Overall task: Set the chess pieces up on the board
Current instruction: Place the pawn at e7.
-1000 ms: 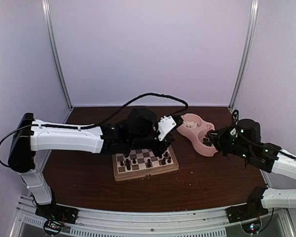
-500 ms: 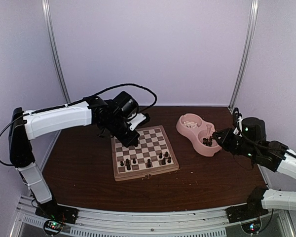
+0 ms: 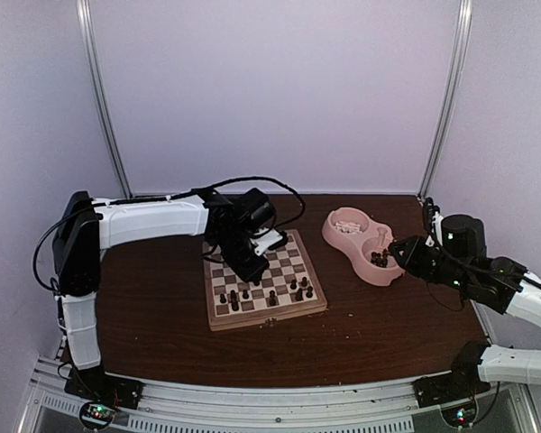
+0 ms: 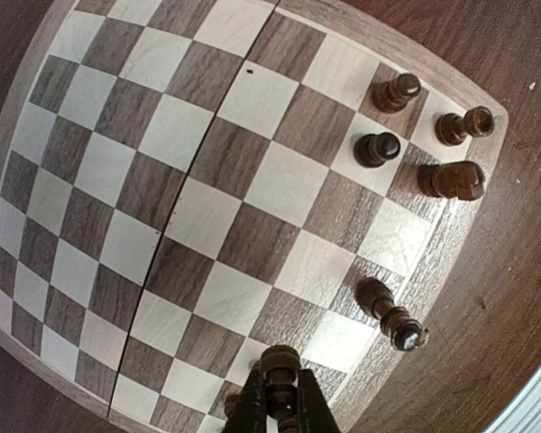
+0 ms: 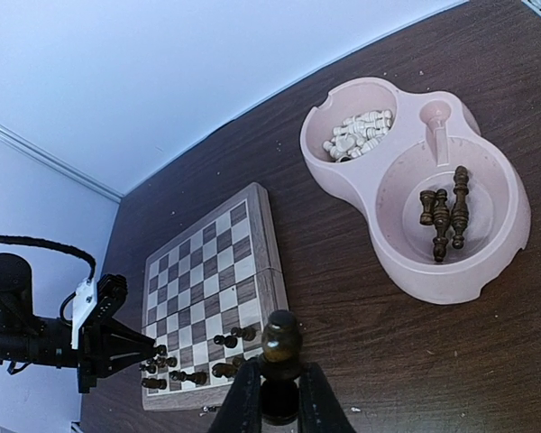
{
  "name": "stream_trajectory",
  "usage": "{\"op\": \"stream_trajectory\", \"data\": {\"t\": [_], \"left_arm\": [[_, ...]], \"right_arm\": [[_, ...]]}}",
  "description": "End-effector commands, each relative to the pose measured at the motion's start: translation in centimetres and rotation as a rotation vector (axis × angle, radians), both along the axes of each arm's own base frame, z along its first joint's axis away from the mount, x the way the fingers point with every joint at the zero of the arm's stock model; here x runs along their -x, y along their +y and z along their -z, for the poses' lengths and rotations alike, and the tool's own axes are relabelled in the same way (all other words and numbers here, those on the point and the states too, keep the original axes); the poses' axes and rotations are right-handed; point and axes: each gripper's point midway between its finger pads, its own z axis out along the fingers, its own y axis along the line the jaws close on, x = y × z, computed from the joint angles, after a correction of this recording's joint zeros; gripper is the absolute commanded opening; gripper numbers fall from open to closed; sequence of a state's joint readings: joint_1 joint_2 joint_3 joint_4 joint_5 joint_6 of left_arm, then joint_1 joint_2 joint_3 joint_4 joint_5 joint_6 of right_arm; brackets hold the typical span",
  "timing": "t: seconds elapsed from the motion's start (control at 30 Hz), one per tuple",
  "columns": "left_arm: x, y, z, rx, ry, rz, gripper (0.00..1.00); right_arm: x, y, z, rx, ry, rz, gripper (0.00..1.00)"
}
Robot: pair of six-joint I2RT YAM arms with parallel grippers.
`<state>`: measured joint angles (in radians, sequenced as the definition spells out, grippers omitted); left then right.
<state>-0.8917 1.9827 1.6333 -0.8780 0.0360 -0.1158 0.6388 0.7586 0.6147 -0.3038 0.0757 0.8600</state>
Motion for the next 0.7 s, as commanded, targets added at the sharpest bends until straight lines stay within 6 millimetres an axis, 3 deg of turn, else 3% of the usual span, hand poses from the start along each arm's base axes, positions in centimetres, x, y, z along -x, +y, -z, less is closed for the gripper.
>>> {"op": "stream_trajectory", "data": {"t": [0.0, 0.2, 0.67], "left_arm": [[-0.2, -1.0, 0.4, 0.007, 0.008, 0.029, 0.00], [-0.1, -1.1, 2.0, -0.016, 0.035, 0.037, 0.00], [0.5, -1.1, 3.6, -0.027, 0.081, 0.038, 0.00]], "right_arm": [[-0.3, 0.0, -0.7, 0.021, -0.014, -0.006, 0.07], [-0.6, 0.4, -0.4, 0.027, -0.008, -0.014, 0.06], [-0.7, 0.4, -0.2, 0.030, -0.002, -0.009, 0.06]]}}
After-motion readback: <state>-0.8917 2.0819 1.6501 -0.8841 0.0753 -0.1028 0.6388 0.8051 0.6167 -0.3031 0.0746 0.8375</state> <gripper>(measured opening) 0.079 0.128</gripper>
